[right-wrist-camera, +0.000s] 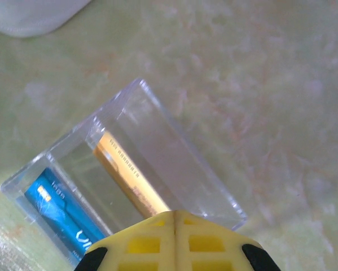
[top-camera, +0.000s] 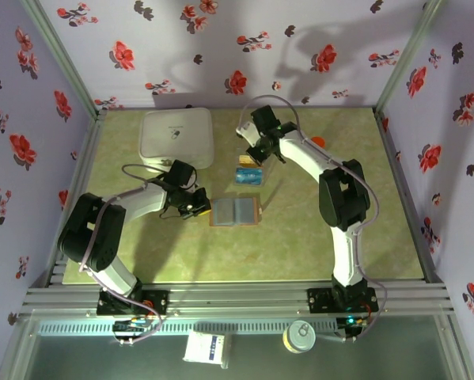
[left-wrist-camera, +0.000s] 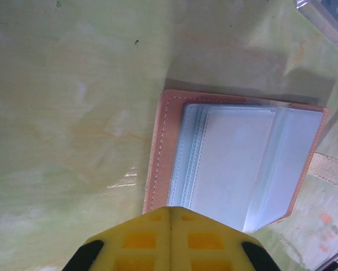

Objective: Take the credit cards out of the card holder

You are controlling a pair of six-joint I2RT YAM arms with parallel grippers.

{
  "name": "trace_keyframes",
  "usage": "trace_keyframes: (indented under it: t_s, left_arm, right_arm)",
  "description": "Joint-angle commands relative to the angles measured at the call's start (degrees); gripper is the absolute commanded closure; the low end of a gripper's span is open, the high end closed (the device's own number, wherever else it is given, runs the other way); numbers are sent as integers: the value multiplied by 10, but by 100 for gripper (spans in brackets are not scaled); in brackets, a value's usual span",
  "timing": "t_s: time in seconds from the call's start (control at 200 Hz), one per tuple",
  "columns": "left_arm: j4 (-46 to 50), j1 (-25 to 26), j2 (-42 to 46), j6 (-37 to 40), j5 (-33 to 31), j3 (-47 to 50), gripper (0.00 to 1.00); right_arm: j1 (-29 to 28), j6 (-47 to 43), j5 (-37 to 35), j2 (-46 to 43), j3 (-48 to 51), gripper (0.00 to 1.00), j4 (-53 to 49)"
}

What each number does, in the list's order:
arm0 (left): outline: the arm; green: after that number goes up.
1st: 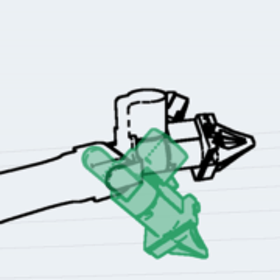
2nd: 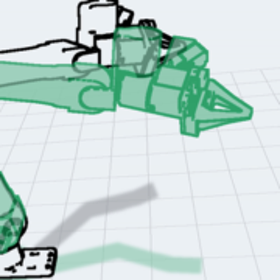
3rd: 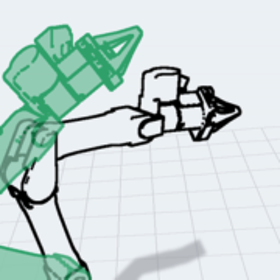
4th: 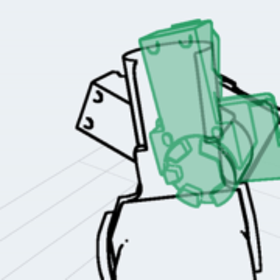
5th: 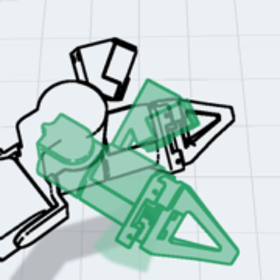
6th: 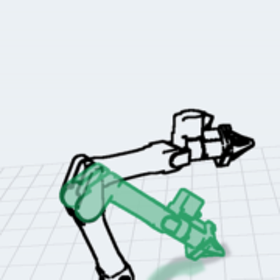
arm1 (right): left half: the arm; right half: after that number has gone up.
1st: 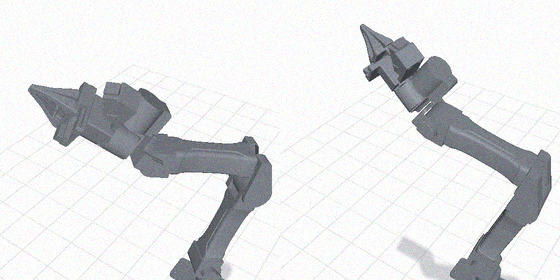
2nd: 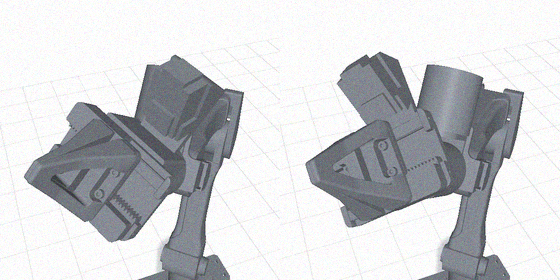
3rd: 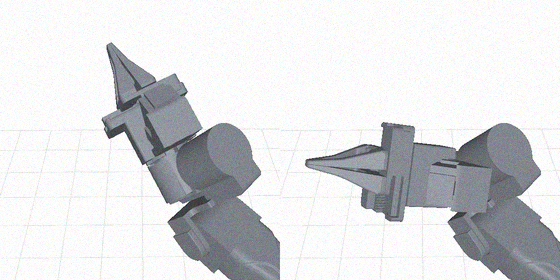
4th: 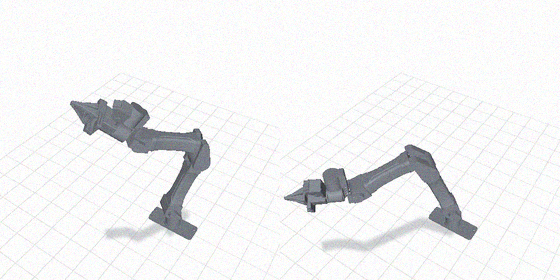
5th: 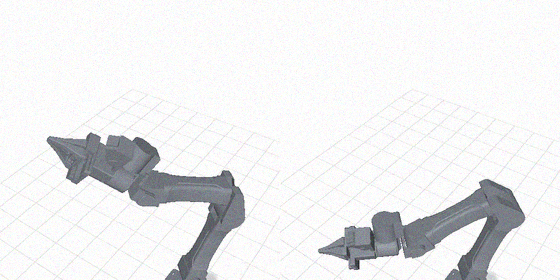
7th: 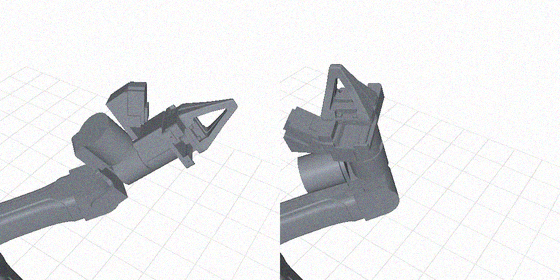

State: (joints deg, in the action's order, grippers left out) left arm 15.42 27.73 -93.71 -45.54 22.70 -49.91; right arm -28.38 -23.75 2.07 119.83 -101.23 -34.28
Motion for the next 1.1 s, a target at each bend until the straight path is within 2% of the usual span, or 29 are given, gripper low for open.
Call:
trace_keyframes:
  t_s: [0.0, 0.41, 0.8, 1.095]
  left_arm:
    - [3, -5, -7, 2, 5, -7, 96]
    - [5, -6, -11, 3, 5, -5, 96]
    - [3, -5, -14, 2, 6, -6, 96]
    - [-5, -5, -20, 1, 10, -7, 96]
  right_arm:
    - [3, 1, -10, 29, -29, 97, -10]
    - [3, 5, 12, 62, -20, 97, -23]
    - [3, 7, -1, 23, -19, 96, -23]
    - [-10, 71, 12, -49, 53, 92, 9]
